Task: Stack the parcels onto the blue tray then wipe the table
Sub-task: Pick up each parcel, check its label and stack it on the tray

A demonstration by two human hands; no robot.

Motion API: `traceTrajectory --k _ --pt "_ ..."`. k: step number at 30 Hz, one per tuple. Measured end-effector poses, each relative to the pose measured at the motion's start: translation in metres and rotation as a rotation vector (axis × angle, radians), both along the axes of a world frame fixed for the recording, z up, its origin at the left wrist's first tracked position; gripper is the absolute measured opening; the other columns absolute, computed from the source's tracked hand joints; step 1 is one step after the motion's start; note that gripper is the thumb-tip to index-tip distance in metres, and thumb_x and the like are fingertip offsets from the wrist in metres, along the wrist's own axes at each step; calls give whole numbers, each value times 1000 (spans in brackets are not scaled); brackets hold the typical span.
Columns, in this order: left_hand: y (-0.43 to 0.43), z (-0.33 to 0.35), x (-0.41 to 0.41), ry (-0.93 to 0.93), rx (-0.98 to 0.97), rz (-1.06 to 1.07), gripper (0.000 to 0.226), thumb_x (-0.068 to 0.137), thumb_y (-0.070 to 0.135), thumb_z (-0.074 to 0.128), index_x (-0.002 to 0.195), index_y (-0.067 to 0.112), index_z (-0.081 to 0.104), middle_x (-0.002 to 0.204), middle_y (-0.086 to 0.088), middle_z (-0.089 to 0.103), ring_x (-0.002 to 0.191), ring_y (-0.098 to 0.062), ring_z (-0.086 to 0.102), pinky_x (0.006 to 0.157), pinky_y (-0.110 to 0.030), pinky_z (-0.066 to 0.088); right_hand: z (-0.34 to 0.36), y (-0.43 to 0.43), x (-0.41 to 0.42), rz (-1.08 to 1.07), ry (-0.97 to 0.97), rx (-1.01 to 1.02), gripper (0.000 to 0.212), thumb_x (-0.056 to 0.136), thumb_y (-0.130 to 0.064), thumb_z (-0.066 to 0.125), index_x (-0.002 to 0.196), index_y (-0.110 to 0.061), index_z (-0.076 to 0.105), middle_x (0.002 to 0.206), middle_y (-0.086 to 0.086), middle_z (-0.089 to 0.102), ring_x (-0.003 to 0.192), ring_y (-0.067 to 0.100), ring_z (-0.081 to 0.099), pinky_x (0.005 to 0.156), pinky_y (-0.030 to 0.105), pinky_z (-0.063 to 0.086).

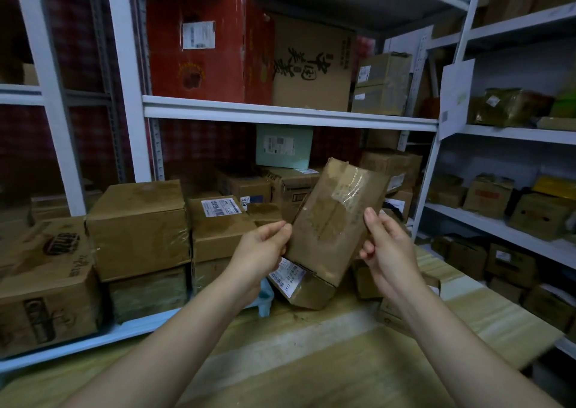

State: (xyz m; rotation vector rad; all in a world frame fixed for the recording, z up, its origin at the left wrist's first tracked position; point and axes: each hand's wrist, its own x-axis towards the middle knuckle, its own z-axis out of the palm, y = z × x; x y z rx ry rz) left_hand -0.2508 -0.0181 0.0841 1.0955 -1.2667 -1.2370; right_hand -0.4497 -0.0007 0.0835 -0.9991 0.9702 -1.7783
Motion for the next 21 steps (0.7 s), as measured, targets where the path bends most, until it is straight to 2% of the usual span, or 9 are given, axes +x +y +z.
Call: traceTrajectory --k 2,5,7,10,13,15,17,19,21 --pt "-2 0 3 6 6 19 31 98 33 55 125 23 64 69 5 54 62 -8 46 61 -21 40 0 -1 1 -11 17 -22 22 95 -27 62 112 -14 66 82 3 59 57 9 45 55 24 44" --pt "-2 4 5 20 -4 44 30 99 33 52 124 22 64 77 4 61 65 -9 50 63 -23 42 1 -3 2 -15 0 -78 37 91 -26 65 125 -13 60 86 4 61 60 9 52 61 27 51" --pt "-1 8 6 53 0 52 33 99 38 49 123 20 63 84 4 67 67 -8 53 62 -23 42 4 -4 5 13 8 -114 33 91 -19 64 122 -12 60 93 7 63 71 13 59 73 31 58" --pt "2 13 8 190 95 0 50 99 52 39 122 15 62 92 0 73 70 -9 61 53 -21 49 2 -2 10 5 136 -131 20 93 -4 62 108 -16 65 103 7 68 92 21 66 89 33 57" --pt "4 13 12 319 195 -65 58 94 61 40 114 13 65 94 -4 76 79 -16 72 57 -26 56 -4 -2 8 -31 385 -101 29 91 -3 66 111 -24 69 108 -8 74 104 6 67 87 22 57" --pt "6 12 14 329 216 -72 49 90 56 54 109 13 69 89 -4 77 78 -16 74 59 -27 58 -6 -2 7 -33 505 -62 37 92 -2 64 117 -28 70 115 -12 70 101 -8 64 78 10 53" --pt "7 10 15 350 216 -68 37 89 42 64 111 12 69 90 -6 77 72 -14 73 56 -25 57 -8 -3 6 -2 494 -54 45 94 6 58 123 -26 69 119 -11 66 96 -16 62 75 7 51" --pt "7 10 16 342 188 -67 33 90 28 66 117 9 66 97 -9 76 69 -13 71 55 -23 56 -9 -5 7 30 432 -50 48 95 8 56 126 -27 66 116 -13 69 101 -11 64 82 14 55" --pt "6 8 18 328 147 -33 36 90 21 66 125 11 61 103 -11 75 79 -16 71 58 -24 57 -7 -10 12 66 295 -21 43 98 2 54 123 -32 65 114 -13 72 109 2 66 88 26 57"
